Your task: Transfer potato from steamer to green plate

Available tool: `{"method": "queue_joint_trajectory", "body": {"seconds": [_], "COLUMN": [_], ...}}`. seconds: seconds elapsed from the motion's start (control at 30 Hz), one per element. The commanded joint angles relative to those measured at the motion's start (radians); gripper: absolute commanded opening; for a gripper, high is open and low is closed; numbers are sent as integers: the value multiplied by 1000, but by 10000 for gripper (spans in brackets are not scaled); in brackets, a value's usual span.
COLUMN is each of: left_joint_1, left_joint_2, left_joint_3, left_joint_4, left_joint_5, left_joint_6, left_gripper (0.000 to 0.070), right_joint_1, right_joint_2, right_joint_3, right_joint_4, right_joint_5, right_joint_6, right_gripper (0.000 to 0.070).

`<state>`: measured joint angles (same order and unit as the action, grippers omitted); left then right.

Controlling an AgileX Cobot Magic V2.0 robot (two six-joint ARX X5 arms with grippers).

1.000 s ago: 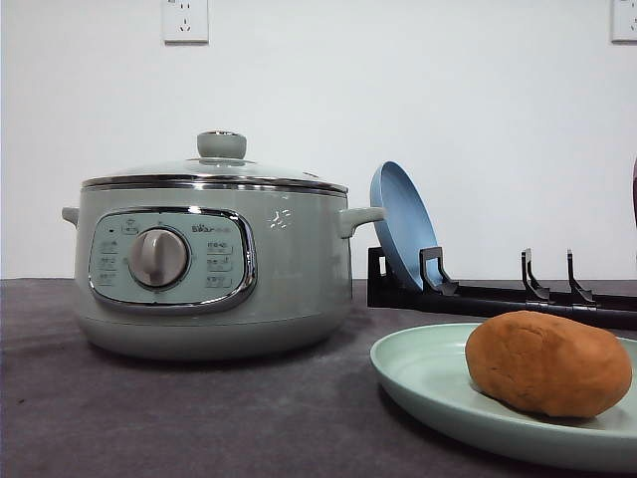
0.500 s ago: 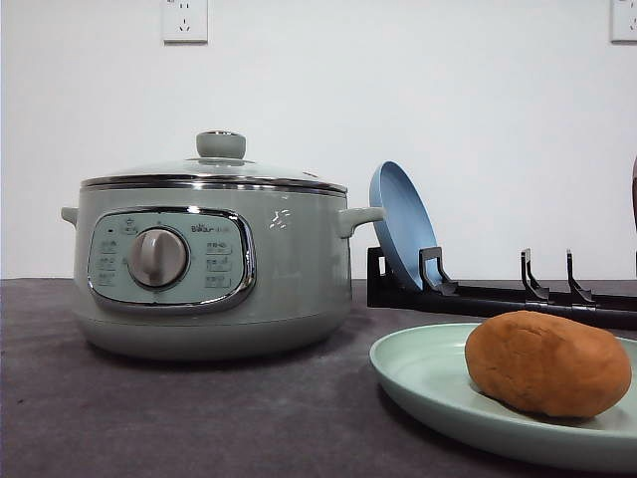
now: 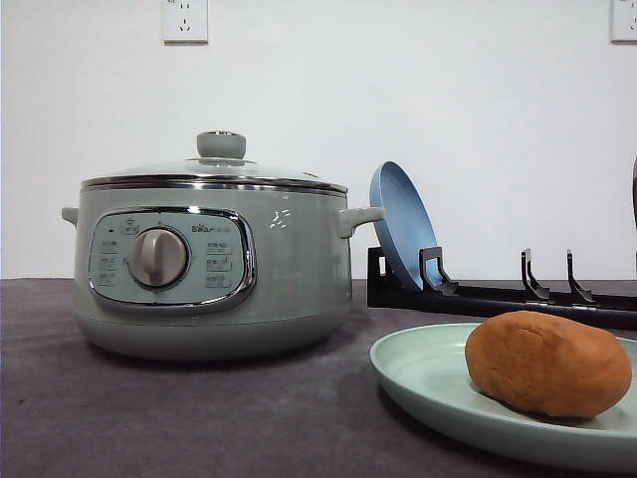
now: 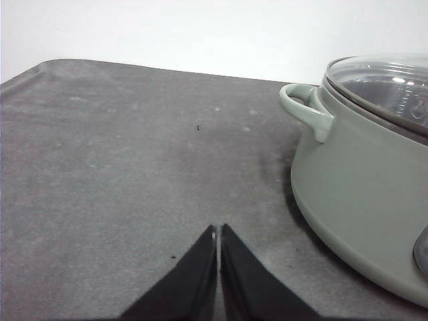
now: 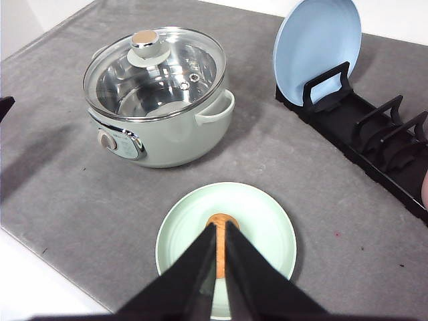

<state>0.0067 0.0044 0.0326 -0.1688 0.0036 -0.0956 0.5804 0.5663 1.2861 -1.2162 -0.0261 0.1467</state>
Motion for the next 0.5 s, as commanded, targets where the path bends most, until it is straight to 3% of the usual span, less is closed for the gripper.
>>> {"method": "queue_joint_trajectory", "body": {"seconds": [0.0, 0.47], "left_joint_1": [2, -1], "left_joint_2": [-1, -1], "left_joint_3": [-21, -21], "left_joint_4": [10, 10], "left_joint_5": [-1, -2], "left_joint_6": [1, 1], "left_gripper": [0, 0], "right_joint_1": [4, 4], "right_joint_2": [6, 6], "right_joint_3": [16, 16], "right_joint_4": [11, 11], "right_joint_5": [0, 0], "right_joint_6": [2, 2], "right_gripper": [9, 9]}}
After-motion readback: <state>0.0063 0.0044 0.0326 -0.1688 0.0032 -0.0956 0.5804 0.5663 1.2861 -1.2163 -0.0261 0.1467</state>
